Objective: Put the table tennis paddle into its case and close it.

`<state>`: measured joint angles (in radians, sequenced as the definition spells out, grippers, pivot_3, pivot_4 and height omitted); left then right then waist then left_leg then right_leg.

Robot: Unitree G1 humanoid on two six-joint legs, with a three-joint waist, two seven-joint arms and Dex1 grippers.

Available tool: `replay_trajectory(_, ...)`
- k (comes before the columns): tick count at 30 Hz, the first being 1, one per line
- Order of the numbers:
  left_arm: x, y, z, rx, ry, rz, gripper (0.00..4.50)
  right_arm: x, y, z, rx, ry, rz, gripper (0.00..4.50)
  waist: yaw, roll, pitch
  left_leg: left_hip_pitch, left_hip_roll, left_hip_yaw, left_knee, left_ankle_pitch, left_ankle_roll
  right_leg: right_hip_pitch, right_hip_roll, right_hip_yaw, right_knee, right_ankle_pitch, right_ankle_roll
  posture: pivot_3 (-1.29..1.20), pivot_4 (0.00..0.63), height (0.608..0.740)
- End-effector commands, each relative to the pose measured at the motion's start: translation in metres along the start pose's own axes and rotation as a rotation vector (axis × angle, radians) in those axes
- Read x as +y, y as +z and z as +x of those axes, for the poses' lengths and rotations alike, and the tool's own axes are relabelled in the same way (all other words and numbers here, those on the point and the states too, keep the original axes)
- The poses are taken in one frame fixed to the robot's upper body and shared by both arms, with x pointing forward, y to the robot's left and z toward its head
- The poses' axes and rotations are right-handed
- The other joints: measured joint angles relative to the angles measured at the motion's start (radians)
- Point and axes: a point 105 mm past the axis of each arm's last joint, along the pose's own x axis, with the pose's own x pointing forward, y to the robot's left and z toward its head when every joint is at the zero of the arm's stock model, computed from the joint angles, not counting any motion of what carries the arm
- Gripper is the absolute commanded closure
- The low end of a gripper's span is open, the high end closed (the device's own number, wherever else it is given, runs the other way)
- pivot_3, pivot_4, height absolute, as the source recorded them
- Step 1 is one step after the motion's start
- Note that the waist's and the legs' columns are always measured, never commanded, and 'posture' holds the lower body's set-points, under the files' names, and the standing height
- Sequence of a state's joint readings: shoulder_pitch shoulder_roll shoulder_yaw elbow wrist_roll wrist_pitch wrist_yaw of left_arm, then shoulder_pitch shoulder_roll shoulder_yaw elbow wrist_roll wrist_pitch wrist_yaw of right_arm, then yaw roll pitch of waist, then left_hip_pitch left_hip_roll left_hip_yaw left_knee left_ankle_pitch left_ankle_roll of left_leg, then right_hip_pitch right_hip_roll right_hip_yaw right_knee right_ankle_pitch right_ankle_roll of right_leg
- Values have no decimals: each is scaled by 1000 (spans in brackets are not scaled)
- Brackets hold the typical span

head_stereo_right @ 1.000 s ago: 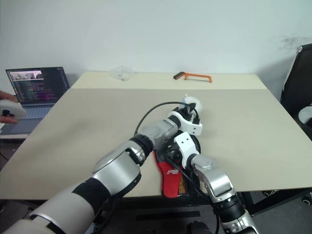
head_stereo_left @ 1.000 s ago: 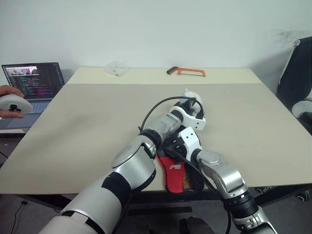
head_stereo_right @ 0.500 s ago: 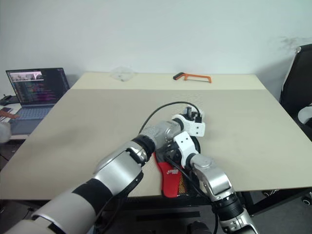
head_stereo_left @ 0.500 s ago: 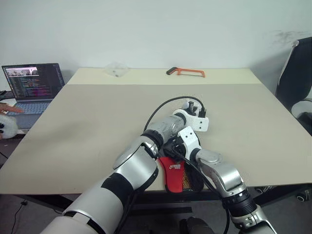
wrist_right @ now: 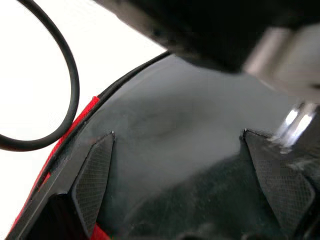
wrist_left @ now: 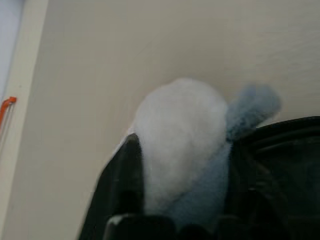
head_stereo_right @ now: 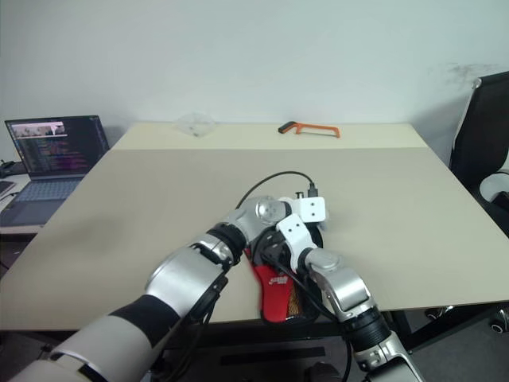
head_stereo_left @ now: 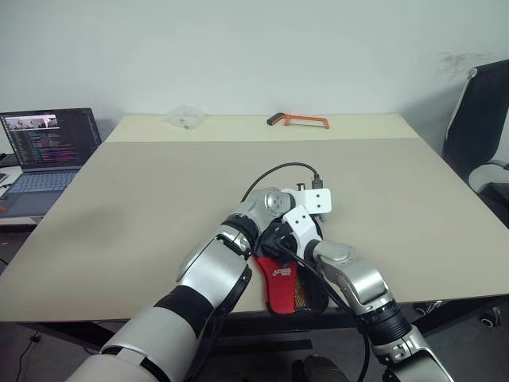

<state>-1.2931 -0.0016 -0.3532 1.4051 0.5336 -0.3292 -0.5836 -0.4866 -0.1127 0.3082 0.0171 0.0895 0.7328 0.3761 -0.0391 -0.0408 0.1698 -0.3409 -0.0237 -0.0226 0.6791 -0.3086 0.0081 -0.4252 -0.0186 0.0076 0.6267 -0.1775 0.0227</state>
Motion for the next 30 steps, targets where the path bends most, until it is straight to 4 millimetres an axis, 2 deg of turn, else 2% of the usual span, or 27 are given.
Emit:
replay_trajectory(1, 3, 7, 0, -15, -5, 16, 1246, -5, -35, 4, 130, -6, 46, 0, -1, 0, 0, 0, 0, 0, 0, 0, 0, 0, 0, 0, 0, 0, 0, 0, 150, 740)
replay_trajectory(4, 11, 6, -4, -13, 16, -20, 110, -5, -34, 5, 129, -6, 46, 0, -2, 0, 0, 0, 0, 0, 0, 0, 0, 0, 0, 0, 0, 0, 0, 0, 150, 740)
replay_trajectory(6, 14, 8, -8, -25, -12, -7, 26, -6, -35, 6, 131, -4, 48, 0, -3, 0, 0, 0, 0, 0, 0, 0, 0, 0, 0, 0, 0, 0, 0, 0, 150, 740)
replay_trajectory(16, 33, 12, -37, -140, -111, -110, 26, -5, -40, 8, 145, 16, 48, 0, -14, 0, 0, 0, 0, 0, -1, 0, 0, -1, 0, 0, 0, 0, 0, 0, 150, 740)
replay_trajectory(21, 37, 13, -51, -168, -172, -59, 26, -3, -46, 8, 169, 33, 48, 0, -12, 0, 0, 0, 0, 0, 0, 0, 0, -1, 0, 0, -1, 0, 0, 0, 150, 740)
replay_trajectory(30, 82, 7, -96, -217, -23, -40, 26, -2, -50, 8, 190, 63, 38, 0, -14, 1, 1, 0, 0, -1, 0, 0, 0, -1, 0, 0, -1, 0, 0, 0, 150, 740)
